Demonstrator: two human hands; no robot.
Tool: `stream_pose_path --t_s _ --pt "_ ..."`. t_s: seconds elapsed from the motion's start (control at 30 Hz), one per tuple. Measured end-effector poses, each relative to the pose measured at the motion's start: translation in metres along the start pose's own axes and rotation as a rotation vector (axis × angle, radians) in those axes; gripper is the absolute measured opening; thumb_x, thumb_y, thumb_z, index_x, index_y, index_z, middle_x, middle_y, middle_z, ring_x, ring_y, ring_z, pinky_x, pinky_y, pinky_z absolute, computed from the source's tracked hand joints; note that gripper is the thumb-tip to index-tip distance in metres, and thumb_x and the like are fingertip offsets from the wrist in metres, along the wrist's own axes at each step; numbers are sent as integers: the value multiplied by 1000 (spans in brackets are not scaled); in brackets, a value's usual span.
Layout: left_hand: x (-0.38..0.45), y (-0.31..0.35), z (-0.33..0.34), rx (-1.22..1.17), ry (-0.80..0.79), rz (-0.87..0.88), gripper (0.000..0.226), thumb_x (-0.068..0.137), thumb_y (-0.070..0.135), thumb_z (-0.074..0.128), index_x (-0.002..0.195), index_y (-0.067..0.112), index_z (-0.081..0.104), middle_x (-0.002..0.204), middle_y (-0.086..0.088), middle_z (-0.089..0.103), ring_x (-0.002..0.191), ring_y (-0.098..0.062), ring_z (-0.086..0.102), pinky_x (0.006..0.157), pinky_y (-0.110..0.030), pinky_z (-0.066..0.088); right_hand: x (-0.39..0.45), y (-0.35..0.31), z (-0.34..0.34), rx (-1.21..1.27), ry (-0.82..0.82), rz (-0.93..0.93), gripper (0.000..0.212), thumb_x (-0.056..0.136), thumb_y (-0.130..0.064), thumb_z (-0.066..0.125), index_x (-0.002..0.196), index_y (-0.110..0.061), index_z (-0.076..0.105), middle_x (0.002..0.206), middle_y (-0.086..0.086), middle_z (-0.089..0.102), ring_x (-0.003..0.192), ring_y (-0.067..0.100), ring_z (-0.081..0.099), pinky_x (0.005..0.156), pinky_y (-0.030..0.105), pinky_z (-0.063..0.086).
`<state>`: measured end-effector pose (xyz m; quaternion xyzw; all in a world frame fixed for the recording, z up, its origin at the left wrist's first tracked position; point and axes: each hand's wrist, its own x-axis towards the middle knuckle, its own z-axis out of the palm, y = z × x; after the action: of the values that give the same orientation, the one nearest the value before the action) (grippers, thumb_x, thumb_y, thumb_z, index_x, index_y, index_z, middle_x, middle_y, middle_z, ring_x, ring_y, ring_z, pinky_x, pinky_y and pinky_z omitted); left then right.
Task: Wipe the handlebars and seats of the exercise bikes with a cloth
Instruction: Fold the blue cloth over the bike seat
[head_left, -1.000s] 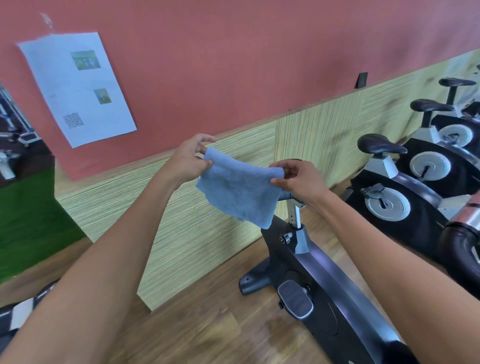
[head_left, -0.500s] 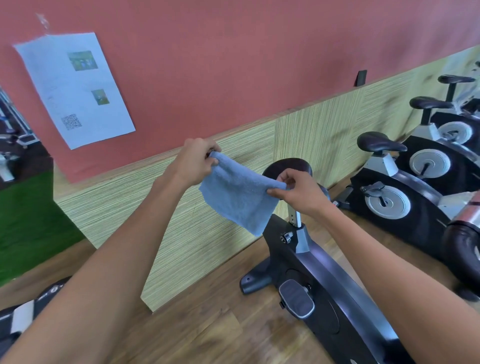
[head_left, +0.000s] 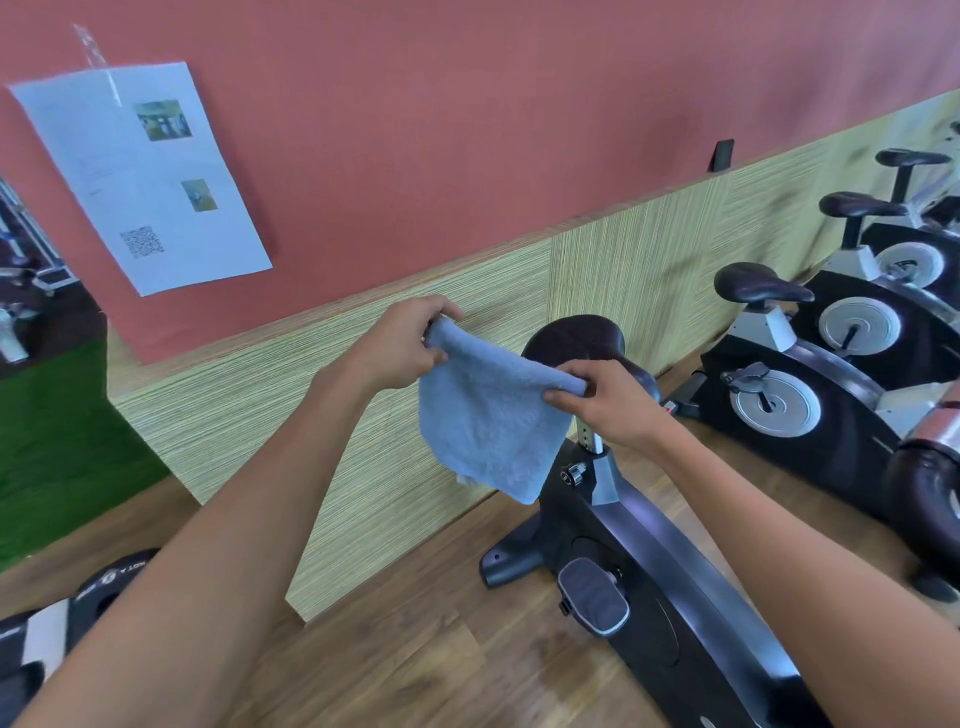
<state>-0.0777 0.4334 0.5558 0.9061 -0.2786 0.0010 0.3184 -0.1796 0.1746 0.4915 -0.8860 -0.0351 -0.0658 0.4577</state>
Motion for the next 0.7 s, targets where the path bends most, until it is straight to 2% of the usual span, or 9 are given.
stream_pose_path --t_s 0.1,0.2,0.27,0.33,0.37,0.43,0.5,0.6,0.7 --pt "3 -3 -1 234 -32 62 25 86 -3 70 108 9 73 105 -4 67 99 -23 61 85 -41 51 -4 0 1 19 -30 -2 10 93 -24 73 89 -15 71 70 -6 57 60 4 46 65 25 39" --pt "3 -11 -4 367 -64 28 6 86 1 70 88 6 72 89 -10 62 92 -35 61 77 -46 50 -11 -5 -1 120 -31 -52 8 97 -21 69 95 -13 70 81 -5 67 76 3 61 75 20 45" --pt "2 -12 -4 431 -99 -46 2 86 8 72 86 10 73 99 -11 57 93 -35 61 74 -44 50 -13 -7 0 158 -26 -98 10 101 -20 64 101 -11 67 90 2 69 84 10 65 78 23 46" --pt "0 -7 2 461 -204 -121 18 85 17 76 102 19 73 121 -4 48 105 -27 58 86 -43 53 -12 -11 1 168 -24 -136 12 103 -21 60 103 -11 65 95 12 67 90 25 65 81 33 48" --pt "-4 -1 7 391 -281 -135 32 83 25 81 113 26 69 128 1 45 113 -24 56 94 -44 52 -10 -16 1 173 -27 -163 11 104 -21 59 103 -11 64 94 13 67 91 28 65 81 38 50" --pt "-14 18 24 74 -420 -87 58 74 46 89 124 39 59 132 14 53 121 -13 57 104 -42 49 -7 -30 0 146 -58 -219 9 102 -23 61 101 -15 66 90 14 68 87 34 65 80 50 52" --pt "-24 32 48 -237 -458 8 57 75 47 89 125 45 61 127 17 66 119 -7 62 106 -36 50 -3 -43 -4 84 -105 -254 7 98 -26 66 97 -20 70 86 15 70 84 39 65 77 56 51" --pt "-30 41 76 -551 -447 -101 45 86 42 82 125 29 66 124 -5 72 118 -22 68 104 -44 53 3 -48 -15 21 -58 -212 10 89 -29 77 94 -22 73 83 5 75 81 29 71 79 50 57" --pt "-26 41 85 -615 -440 -284 45 89 44 78 120 11 70 112 -10 77 107 -28 73 96 -40 57 -1 -28 -19 -29 212 -44 23 88 -32 79 104 -18 70 96 -4 74 91 14 70 89 37 57"
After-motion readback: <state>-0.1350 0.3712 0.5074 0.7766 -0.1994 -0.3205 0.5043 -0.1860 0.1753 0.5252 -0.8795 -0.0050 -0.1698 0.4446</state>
